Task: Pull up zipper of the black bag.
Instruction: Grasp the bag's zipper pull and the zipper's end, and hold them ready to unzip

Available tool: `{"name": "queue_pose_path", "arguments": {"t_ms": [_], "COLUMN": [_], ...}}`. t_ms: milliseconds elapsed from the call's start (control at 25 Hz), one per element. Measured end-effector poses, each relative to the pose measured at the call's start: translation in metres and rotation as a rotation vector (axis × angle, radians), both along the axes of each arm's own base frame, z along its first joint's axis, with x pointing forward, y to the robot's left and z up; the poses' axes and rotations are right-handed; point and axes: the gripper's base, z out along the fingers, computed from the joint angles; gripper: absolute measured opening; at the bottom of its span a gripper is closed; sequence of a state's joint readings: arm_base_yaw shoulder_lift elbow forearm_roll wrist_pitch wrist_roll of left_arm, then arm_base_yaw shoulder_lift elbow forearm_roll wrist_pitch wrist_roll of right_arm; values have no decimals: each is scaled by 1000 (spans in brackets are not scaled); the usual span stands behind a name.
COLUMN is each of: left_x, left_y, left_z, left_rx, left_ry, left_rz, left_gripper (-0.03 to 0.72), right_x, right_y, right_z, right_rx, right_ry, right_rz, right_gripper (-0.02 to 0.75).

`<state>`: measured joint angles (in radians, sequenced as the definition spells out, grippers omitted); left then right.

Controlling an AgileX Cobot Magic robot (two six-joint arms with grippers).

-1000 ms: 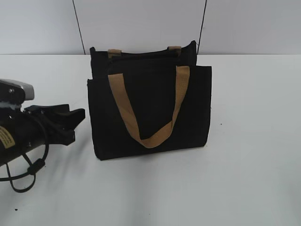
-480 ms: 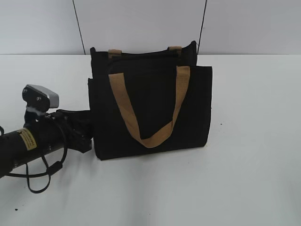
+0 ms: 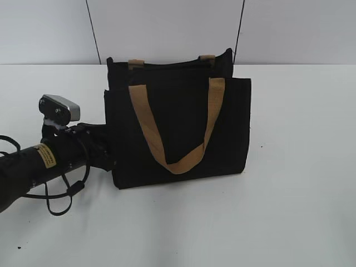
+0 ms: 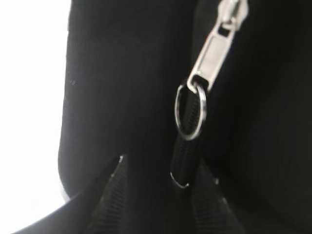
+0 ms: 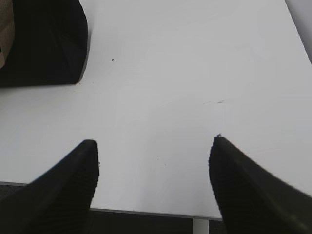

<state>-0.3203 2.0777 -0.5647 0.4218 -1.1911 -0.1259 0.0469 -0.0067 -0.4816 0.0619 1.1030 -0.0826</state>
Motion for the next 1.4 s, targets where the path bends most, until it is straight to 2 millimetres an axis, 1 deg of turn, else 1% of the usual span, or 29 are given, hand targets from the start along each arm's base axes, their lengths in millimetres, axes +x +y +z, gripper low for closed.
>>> {"name": "queue_pose_path", "arguments": {"t_ms": [280, 360, 520, 600, 720, 880, 1040, 1160, 1240, 1400], "left_x": [4, 3, 2, 2, -2, -13, -26, -31, -35, -45], "left_y": [-6, -8, -9, -8, -1, 11, 18, 21, 24, 30], "left_z": [-3, -3, -2, -3, 1, 25, 58, 85, 102, 127], "left_rx": [-1, 1, -2, -13, -30, -60, -98, -108, -95, -39], "left_ry": [-16, -20, -23, -10, 9, -17, -98, -160, -182, -181], "left_rz": [-60, -81, -95, -83, -15, 91, 123, 131, 141, 161], "left_gripper": [241, 194, 40, 36, 36, 36, 36, 36, 36, 36], "right_x": [0, 0, 0, 0, 0, 0, 0, 0, 0, 0], "right_y": [0, 0, 0, 0, 0, 0, 0, 0, 0, 0], "right_z": [0, 0, 0, 0, 0, 0, 0, 0, 0, 0], "right_rx": [0, 0, 0, 0, 0, 0, 0, 0, 0, 0], "right_ry": [0, 0, 0, 0, 0, 0, 0, 0, 0, 0], "right_rz": [0, 0, 0, 0, 0, 0, 0, 0, 0, 0], "right_gripper": [541, 541, 541, 541, 541, 541, 541, 541, 541, 541]}}
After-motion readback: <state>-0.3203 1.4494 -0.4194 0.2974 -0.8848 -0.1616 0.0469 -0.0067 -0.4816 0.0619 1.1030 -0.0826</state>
